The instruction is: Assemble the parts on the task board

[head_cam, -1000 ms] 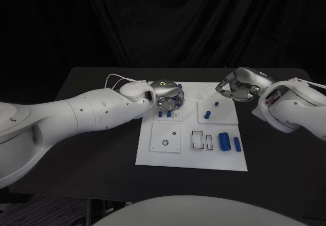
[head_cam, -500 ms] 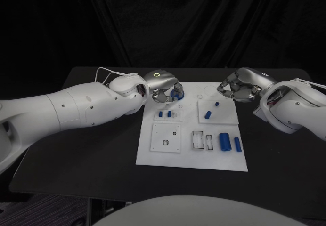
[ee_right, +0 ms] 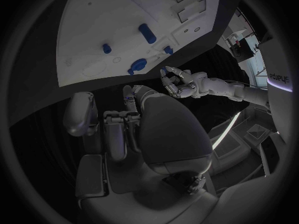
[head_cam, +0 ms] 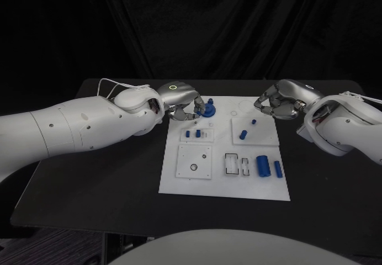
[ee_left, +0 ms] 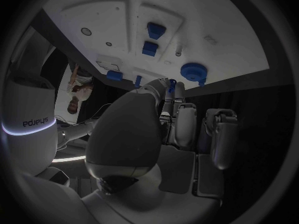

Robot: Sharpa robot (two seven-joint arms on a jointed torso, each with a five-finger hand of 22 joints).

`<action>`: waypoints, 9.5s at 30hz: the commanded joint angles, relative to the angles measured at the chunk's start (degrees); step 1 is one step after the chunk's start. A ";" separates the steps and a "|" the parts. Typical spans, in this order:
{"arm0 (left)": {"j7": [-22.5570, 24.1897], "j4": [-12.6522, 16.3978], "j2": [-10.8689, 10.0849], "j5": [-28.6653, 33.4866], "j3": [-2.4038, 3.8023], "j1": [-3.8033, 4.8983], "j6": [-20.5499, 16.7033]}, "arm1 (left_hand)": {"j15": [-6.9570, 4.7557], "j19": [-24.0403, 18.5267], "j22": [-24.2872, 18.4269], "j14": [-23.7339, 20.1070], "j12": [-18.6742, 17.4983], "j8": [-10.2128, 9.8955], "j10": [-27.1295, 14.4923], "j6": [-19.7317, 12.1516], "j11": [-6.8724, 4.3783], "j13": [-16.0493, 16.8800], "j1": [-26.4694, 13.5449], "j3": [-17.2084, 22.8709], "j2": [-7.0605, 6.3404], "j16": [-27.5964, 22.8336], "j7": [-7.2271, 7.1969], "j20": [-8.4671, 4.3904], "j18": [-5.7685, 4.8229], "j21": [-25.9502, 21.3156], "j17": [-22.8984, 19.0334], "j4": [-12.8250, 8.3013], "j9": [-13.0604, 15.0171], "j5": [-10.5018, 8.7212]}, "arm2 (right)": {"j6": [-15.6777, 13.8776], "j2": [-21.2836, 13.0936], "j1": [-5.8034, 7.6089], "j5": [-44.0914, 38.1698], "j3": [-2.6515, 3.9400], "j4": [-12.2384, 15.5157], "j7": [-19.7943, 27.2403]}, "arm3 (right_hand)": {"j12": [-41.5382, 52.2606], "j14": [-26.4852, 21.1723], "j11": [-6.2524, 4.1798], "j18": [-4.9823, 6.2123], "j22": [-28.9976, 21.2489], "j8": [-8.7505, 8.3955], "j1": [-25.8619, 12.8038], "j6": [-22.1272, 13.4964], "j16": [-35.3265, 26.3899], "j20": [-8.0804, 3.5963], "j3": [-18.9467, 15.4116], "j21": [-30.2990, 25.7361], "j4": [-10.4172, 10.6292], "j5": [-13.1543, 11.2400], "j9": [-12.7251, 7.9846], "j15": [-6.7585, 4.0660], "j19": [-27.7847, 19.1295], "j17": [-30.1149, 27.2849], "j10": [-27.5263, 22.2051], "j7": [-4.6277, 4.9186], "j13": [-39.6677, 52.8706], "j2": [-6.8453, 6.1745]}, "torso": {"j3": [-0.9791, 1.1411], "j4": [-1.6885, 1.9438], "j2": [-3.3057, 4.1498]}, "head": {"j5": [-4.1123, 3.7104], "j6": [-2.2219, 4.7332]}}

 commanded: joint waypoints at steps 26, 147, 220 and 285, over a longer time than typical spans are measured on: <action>-2.18 -2.38 0.97 -0.38 -0.07 -2.10 4.24 | 0.15 2.26 13.66 -0.51 -0.25 0.09 0.88 0.40 0.13 -0.01 -0.06 0.36 0.31 -0.66 0.26 0.30 -0.59 -0.24 -0.75 -0.48 0.05 -0.11 | 0.63 0.02 -0.37 -0.07 0.04 0.02 -1.14 | -0.23 6.01 0.05 0.66 8.27 -0.04 0.36 0.19 0.15 -0.11 0.28 -0.34 -0.01 0.33 0.05 0.27 -0.42 15.09 2.53 0.17 11.92 -0.25 | -0.07 -0.08 0.07 | 0.16 0.00; 36.74 14.86 -19.49 79.86 -0.10 -6.25 13.71 | 8.14 -83.97 -72.44 -80.56 -17.48 -3.82 -47.72 -41.31 -0.04 -24.55 -15.92 -28.17 16.51 -78.97 -3.85 4.35 7.27 -88.25 -69.22 7.06 -29.46 4.12 | 8.35 -2.79 1.28 -21.50 0.04 -0.13 -6.69 | -55.22 -9.31 2.48 5.76 1.24 2.16 1.16 -3.96 -21.69 1.26 12.43 -34.06 -6.83 -8.84 5.13 1.78 -20.40 -3.09 -41.95 0.62 -36.35 -8.40 | -2.04 1.47 0.47 | -6.87 1.59; 34.28 17.37 -18.92 81.42 -0.10 -7.44 17.67 | 12.60 -83.27 -73.72 -77.23 -13.33 -3.62 -48.67 -40.79 5.18 -24.30 -6.66 -30.39 19.73 -77.77 -3.63 10.50 8.74 -87.97 -68.37 5.40 -29.32 10.94 | 4.99 3.17 -4.74 -22.47 0.04 -5.25 -1.73 | -57.55 -8.12 1.91 5.13 2.48 2.96 1.36 -3.72 -22.86 1.02 13.39 -31.66 -8.55 -5.30 6.02 1.51 -13.95 -7.84 -32.58 0.62 -45.58 -8.27 | -3.75 1.83 1.58 | -8.47 1.17; 31.66 16.25 -18.47 81.42 -0.10 -8.94 18.60 | 14.12 -82.40 -73.75 -74.80 -11.17 -3.19 -47.61 -37.16 6.17 -24.08 -4.85 -29.09 19.41 -75.64 0.66 10.78 8.15 -87.72 -67.81 4.08 -28.96 12.97 | 4.28 -0.85 -0.54 -21.38 0.11 1.12 -2.91 | -60.31 -9.06 1.20 5.24 2.28 6.63 4.29 0.06 -28.16 0.50 11.56 -30.58 -12.32 -7.10 12.90 1.13 -15.13 -13.63 -24.26 0.92 -49.56 -5.85 | -3.95 1.83 1.59 | -7.38 0.47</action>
